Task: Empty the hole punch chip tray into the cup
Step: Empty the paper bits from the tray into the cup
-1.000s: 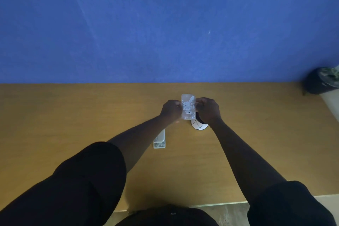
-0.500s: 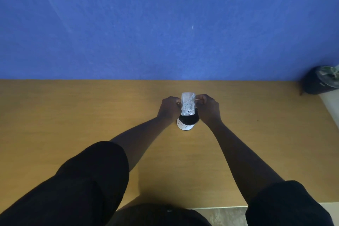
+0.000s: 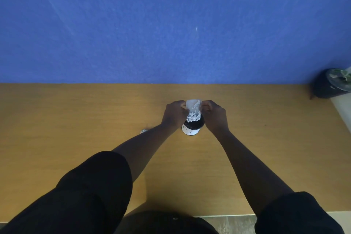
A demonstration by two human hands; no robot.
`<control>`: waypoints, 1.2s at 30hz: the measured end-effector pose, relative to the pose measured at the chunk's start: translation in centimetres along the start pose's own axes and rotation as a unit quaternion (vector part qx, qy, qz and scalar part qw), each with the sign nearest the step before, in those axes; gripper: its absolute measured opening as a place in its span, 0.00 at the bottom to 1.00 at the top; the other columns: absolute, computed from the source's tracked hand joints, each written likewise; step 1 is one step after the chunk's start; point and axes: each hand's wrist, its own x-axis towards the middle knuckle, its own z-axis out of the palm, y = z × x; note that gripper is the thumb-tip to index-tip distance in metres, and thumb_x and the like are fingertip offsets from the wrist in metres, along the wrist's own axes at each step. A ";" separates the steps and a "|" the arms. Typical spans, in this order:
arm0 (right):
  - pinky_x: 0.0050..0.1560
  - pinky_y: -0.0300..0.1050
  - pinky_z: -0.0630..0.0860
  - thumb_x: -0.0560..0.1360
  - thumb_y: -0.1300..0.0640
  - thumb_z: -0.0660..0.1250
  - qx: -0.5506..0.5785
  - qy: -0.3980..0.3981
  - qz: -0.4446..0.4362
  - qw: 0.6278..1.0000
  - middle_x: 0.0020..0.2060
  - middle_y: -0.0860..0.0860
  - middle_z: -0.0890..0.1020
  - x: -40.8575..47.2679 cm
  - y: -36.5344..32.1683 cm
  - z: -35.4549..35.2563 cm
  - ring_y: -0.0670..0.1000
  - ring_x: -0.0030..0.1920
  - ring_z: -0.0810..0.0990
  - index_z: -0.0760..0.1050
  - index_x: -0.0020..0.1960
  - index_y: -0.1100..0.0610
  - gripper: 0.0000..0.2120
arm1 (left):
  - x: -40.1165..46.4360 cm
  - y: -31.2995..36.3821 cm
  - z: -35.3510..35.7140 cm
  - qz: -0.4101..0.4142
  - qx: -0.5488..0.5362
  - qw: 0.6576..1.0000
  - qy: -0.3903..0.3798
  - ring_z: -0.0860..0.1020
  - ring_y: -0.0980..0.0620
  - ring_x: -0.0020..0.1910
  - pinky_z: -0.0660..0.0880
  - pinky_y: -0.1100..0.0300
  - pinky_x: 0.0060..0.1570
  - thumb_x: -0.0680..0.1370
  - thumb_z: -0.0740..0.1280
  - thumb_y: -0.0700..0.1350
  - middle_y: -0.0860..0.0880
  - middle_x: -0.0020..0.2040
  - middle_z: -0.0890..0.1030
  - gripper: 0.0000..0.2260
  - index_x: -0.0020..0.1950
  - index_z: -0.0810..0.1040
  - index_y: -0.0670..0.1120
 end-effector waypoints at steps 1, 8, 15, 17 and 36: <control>0.43 0.38 0.73 0.76 0.61 0.66 -0.003 0.002 -0.011 1.000 0.48 0.55 0.86 -0.2 0.1 0.0 0.52 0.48 0.84 0.80 0.54 0.60 0.08 | 0.0 0.0 0.0 0.005 0.004 1.000 0.003 0.82 0.49 0.41 0.73 0.61 0.38 0.75 0.68 0.42 0.45 0.42 0.85 0.05 0.47 0.82 0.42; 0.36 0.22 0.66 0.76 0.65 0.65 -0.028 -0.007 -0.035 0.999 0.45 0.55 0.86 -1.2 0.6 0.0 0.53 0.43 0.84 0.81 0.56 0.60 0.11 | -0.1 0.3 -0.2 0.032 0.034 0.999 0.012 0.81 0.47 0.38 0.75 0.58 0.37 0.75 0.68 0.43 0.44 0.38 0.84 0.07 0.40 0.80 0.41; 0.41 0.19 0.68 0.78 0.64 0.62 -0.009 -0.015 -0.054 0.998 0.53 0.53 0.85 -2.7 0.5 -0.4 0.51 0.51 0.84 0.78 0.63 0.57 0.15 | -0.8 0.7 -0.3 0.024 0.017 1.000 0.010 0.77 0.49 0.36 0.67 0.61 0.36 0.76 0.67 0.42 0.48 0.34 0.77 0.09 0.36 0.73 0.46; 0.48 0.27 0.71 0.78 0.63 0.62 0.001 -0.006 -0.037 0.999 0.57 0.55 0.84 -2.9 0.5 -0.3 0.52 0.57 0.82 0.76 0.65 0.59 0.16 | -1.0 0.8 -0.3 0.019 0.011 1.000 0.017 0.77 0.47 0.36 0.68 0.60 0.35 0.76 0.67 0.43 0.49 0.33 0.76 0.11 0.34 0.70 0.46; 0.43 0.27 0.71 0.78 0.67 0.57 0.011 -0.095 -0.052 0.994 0.60 0.58 0.80 -3.4 0.6 0.4 0.55 0.58 0.80 0.60 0.76 0.58 0.27 | -2.4 1.0 0.4 0.060 -0.015 0.996 0.062 0.82 0.47 0.40 0.78 0.54 0.40 0.77 0.65 0.42 0.44 0.39 0.85 0.09 0.44 0.83 0.39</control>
